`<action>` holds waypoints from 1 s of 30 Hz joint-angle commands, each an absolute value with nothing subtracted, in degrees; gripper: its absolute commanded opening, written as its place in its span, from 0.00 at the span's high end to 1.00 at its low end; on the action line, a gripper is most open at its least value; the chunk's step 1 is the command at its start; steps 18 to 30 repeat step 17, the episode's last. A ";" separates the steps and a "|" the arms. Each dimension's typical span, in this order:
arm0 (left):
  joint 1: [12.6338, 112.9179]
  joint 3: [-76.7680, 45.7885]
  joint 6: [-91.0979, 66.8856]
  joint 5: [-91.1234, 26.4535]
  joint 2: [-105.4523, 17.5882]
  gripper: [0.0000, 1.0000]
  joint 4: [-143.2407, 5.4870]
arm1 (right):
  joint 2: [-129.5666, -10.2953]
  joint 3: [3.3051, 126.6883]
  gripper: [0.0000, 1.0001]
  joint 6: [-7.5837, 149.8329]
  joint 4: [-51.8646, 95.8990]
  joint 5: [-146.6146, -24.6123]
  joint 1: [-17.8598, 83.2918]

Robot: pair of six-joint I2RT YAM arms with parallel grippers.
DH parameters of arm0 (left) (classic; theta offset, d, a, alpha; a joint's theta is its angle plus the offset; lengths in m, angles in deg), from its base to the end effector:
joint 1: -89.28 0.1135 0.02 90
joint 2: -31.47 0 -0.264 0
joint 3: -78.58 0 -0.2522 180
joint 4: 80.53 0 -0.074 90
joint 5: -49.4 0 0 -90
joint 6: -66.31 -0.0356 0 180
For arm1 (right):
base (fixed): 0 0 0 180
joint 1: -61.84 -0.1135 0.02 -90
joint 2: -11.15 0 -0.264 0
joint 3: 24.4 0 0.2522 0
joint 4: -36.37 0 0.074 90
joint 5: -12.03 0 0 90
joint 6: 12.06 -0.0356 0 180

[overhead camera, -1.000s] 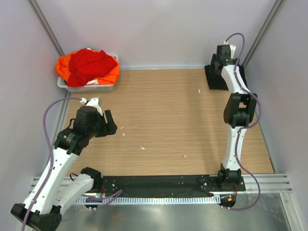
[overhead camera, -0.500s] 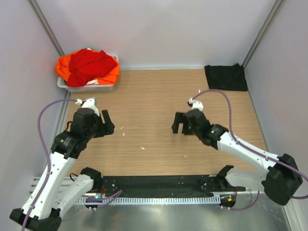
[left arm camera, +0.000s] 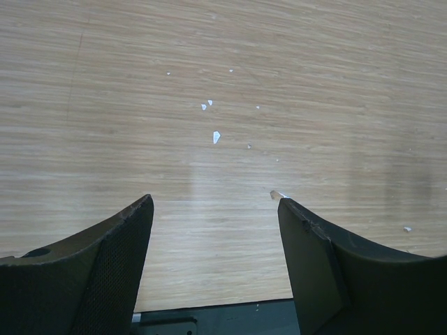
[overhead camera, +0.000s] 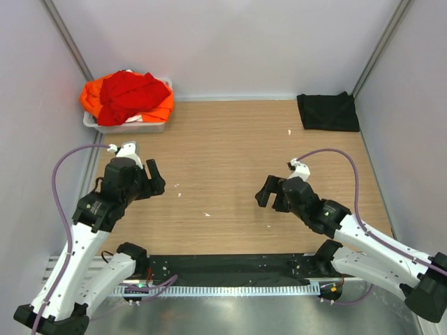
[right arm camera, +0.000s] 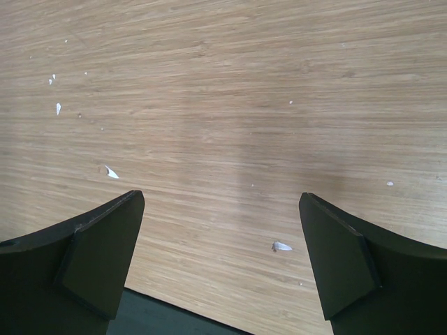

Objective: Fold and stack the t-shirts
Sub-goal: Reset both grippers

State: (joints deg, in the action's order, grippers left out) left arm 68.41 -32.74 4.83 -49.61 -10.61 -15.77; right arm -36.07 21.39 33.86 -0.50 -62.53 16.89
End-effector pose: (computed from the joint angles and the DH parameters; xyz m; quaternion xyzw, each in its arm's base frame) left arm 0.1285 -0.0430 0.3359 -0.0941 0.8923 -0.1179 0.4254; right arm 0.1325 0.1189 0.2338 0.0518 0.8922 0.2167 0.3928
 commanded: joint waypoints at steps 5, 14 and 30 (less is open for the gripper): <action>68.80 -33.08 5.93 -51.41 -10.10 0.26 -16.41 | -33.15 20.13 0.00 26.62 -4.10 -60.66 16.40; 68.80 -33.25 4.79 -47.10 -9.66 0.23 -17.38 | -29.19 14.50 0.01 22.30 -0.43 -61.62 15.70; 68.80 -33.43 4.44 -45.96 -9.22 0.23 -17.82 | -29.28 13.62 0.00 22.30 4.13 -61.01 14.12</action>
